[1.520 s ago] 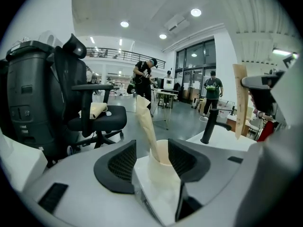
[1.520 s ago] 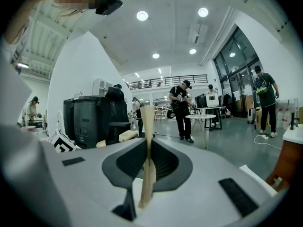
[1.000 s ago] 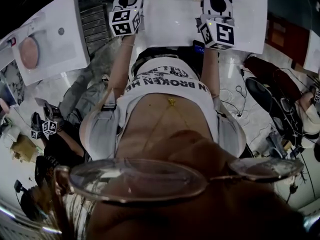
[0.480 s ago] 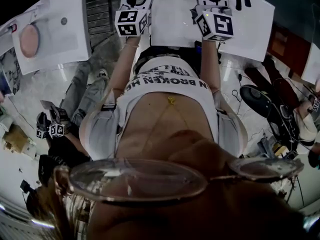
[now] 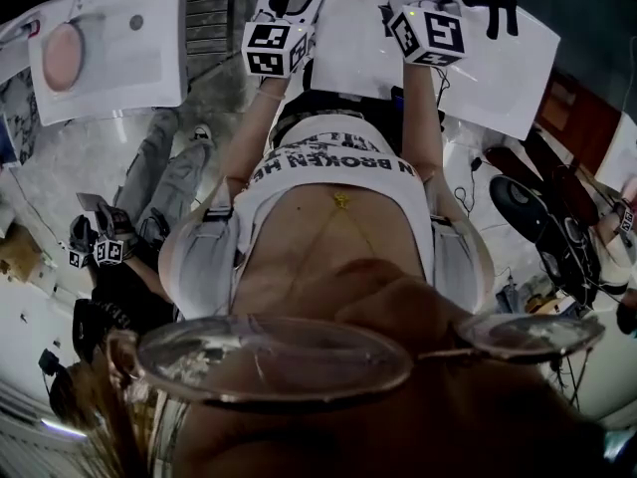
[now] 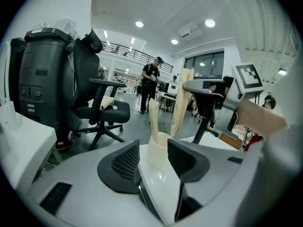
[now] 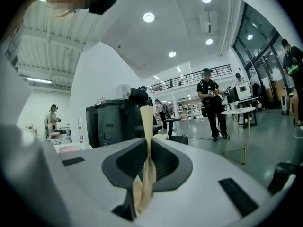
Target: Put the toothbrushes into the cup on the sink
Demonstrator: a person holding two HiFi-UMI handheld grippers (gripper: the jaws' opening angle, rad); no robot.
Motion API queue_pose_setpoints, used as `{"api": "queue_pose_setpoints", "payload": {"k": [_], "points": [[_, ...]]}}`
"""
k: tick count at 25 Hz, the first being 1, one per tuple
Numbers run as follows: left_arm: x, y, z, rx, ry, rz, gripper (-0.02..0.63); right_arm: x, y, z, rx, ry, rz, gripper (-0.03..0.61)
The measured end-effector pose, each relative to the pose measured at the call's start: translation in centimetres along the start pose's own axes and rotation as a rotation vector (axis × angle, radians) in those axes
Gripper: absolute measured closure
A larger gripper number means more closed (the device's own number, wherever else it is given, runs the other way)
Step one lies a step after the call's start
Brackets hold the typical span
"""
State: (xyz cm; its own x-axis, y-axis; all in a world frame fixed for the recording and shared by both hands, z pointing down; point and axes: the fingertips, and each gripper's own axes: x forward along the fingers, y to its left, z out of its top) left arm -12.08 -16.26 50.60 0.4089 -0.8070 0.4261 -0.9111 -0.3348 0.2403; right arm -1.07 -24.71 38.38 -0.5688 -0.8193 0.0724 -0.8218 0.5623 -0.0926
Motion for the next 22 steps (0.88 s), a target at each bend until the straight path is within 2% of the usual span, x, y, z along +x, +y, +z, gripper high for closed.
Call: {"api": "queue_pose_setpoints", "payload": {"k": [10, 22], "points": [[0.4, 1.0, 0.2, -0.023, 0.003, 0.007, 0.42, 4.7, -0.4, -5.5, -0.032, 0.143, 0.008, 0.534], [0.7, 1.0, -0.2, -0.047, 0.025, -0.001, 0.42, 7.3, -1.3, -12.2, -0.062, 0.319, -0.023, 0.534]]}}
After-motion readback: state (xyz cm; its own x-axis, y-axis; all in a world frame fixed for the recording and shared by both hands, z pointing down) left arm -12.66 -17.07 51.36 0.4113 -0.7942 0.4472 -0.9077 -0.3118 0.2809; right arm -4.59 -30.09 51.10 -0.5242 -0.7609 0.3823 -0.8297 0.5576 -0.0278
